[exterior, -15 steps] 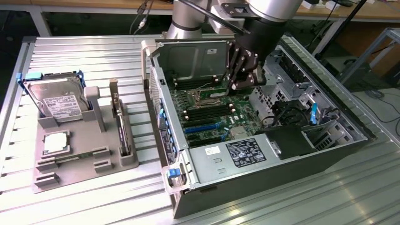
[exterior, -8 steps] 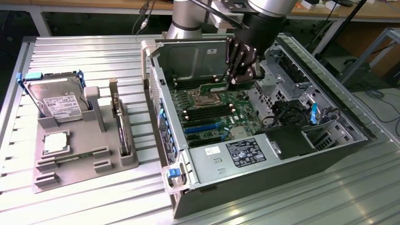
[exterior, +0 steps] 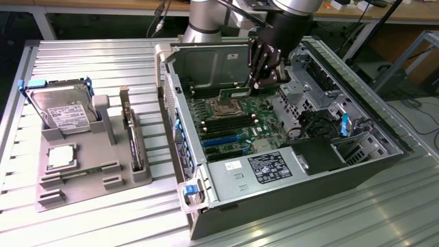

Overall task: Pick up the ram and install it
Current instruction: 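Pick up the ram and move it above insertion slot, then insert the ram into the slot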

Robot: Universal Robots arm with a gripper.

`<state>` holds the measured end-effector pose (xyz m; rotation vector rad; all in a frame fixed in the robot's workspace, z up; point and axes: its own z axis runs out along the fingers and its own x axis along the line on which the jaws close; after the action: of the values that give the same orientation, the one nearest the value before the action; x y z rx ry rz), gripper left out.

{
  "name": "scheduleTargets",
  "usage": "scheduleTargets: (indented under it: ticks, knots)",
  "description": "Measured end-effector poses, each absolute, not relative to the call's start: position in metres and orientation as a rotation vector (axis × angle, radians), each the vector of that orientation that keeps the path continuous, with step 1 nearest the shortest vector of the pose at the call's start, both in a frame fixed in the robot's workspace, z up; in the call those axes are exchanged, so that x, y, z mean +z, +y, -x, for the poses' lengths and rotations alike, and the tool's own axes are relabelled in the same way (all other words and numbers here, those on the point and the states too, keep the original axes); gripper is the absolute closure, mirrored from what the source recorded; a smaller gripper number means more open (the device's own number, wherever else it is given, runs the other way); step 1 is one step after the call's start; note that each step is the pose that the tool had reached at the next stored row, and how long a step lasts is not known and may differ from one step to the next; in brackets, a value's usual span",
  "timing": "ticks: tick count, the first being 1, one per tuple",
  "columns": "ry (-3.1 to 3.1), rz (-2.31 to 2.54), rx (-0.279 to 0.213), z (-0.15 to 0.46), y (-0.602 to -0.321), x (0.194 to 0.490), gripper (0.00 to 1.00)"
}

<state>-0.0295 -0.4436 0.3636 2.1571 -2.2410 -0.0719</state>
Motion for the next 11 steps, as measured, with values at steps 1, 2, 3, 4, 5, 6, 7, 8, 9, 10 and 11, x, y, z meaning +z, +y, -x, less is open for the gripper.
scheduleTargets:
  ticks: [1, 2, 3, 4, 5, 6, 7, 8, 9, 10, 11]
  knots:
    - [-2.241, -2.157, -0.072, 0.0296, -0.4436, 0.3636, 0.86]
    - [-2.241, -2.157, -0.072, 0.0295, -0.4436, 0.3637, 0.86]
    - [-2.241, -2.157, -0.072, 0.0295, -0.4436, 0.3636, 0.86]
    - [-2.241, -2.157, -0.072, 0.0295, -0.4436, 0.3637, 0.86]
    - [-2.241, -2.157, -0.072, 0.0295, -0.4436, 0.3636, 0.86]
    - [-2.241, -2.157, -0.072, 0.0295, -0.4436, 0.3637, 0.86]
    - [-2.241, -2.157, -0.072, 0.0295, -0.4436, 0.3636, 0.86]
    - [-2.241, -2.157, -0.072, 0.0295, -0.4436, 0.3636, 0.86]
    - [-2.241, -2.157, -0.072, 0.0295, -0.4436, 0.3636, 0.86]
    - [-2.241, -2.157, -0.072, 0.0296, -0.4436, 0.3636, 0.86]
    - [-2.240, -2.156, -0.070, 0.0296, -0.4431, 0.3632, 0.86]
